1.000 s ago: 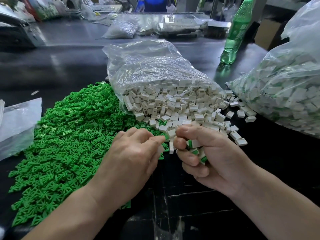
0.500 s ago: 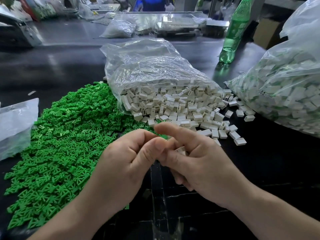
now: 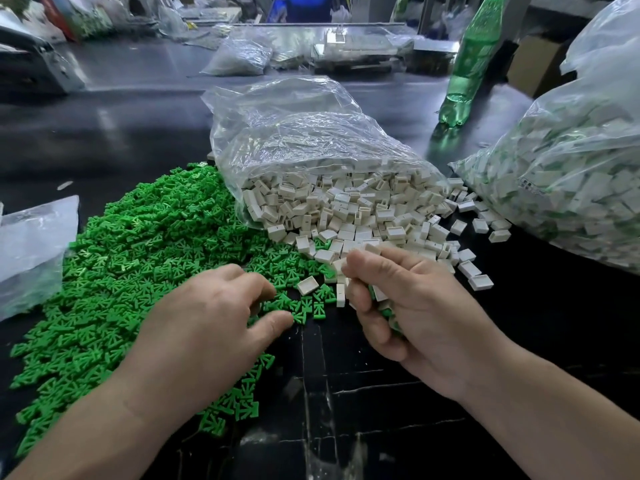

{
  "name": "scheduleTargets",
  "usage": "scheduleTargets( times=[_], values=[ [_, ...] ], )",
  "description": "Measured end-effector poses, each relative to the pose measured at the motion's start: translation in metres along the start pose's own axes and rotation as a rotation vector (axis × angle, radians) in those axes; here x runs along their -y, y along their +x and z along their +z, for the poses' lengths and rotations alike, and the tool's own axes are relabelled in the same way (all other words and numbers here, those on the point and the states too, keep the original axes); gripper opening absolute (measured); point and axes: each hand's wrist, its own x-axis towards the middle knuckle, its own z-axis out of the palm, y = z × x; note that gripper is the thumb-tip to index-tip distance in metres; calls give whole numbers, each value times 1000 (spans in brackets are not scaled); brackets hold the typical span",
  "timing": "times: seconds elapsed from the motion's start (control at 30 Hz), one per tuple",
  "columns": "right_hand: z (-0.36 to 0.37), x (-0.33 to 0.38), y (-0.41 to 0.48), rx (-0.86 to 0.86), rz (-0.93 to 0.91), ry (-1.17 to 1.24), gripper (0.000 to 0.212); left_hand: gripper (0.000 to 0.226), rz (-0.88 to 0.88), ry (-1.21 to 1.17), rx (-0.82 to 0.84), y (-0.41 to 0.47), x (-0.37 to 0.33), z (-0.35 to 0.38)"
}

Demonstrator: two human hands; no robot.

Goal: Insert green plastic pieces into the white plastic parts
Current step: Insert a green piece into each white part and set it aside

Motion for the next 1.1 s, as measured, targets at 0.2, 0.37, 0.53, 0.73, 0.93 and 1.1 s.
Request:
scheduleTargets(
  times=[0.2,0.37,0.53,0.73,0.93,1.1],
  values=[
    [2,2,-1,5,47,-4,35,27,19,81,51,1,-6,1],
    [1,0,-1,25,59,-22,34,21,68,103,21,1,-7,1],
    [-2,-2,2,35,99,-10,35,19,135,150,-16,4,-7,2],
    [-4,-3,3,72,140,31,25,21,147,87,-65,6,-2,7],
    [-4,-3,4,29,160,101,17,14,-85,-532,-65,5,-4,8],
    [-1,-2,3,82,163,125,31,8,-165,-1152,-12,5,-8,1]
  ],
)
